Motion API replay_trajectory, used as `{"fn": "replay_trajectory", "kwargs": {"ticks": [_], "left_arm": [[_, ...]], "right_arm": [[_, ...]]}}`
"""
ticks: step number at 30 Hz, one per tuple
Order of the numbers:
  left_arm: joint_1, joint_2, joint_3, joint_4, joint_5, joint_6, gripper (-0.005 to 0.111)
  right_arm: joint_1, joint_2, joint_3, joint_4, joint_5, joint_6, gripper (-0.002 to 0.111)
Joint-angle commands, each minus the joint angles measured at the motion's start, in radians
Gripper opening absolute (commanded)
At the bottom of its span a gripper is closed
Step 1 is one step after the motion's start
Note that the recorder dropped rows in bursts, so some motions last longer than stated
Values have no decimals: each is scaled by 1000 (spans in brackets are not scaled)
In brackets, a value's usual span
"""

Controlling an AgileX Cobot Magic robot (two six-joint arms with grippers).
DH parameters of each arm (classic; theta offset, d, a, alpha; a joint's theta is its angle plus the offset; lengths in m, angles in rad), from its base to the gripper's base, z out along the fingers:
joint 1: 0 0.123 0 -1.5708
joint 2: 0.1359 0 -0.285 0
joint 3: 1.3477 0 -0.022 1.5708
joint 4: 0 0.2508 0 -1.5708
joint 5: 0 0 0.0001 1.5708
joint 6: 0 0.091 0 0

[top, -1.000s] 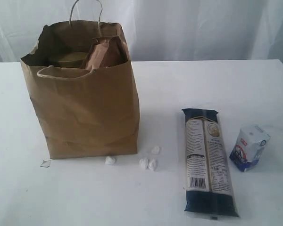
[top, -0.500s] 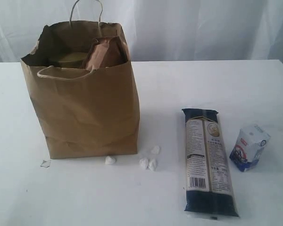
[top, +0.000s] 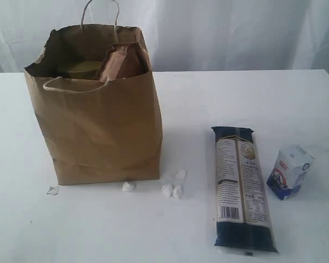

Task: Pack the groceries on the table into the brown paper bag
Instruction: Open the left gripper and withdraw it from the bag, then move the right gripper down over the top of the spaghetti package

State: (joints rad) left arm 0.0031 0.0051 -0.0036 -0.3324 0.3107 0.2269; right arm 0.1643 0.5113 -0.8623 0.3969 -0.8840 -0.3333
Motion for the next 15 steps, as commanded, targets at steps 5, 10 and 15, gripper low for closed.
{"fn": "replay_trajectory", "kwargs": {"ticks": [5, 10, 15], "left_arm": [[-5, -5, 4, 33, -110, 149, 0], [-5, -5, 4, 76, -71, 149, 0], [-5, -5, 4, 76, -73, 149, 0]], "right_arm": [[4, 509, -48, 180, 794, -990, 0], [-22, 690, -43, 196, 853, -901, 0], [-110, 759, -43, 198, 884, -893, 0]]}}
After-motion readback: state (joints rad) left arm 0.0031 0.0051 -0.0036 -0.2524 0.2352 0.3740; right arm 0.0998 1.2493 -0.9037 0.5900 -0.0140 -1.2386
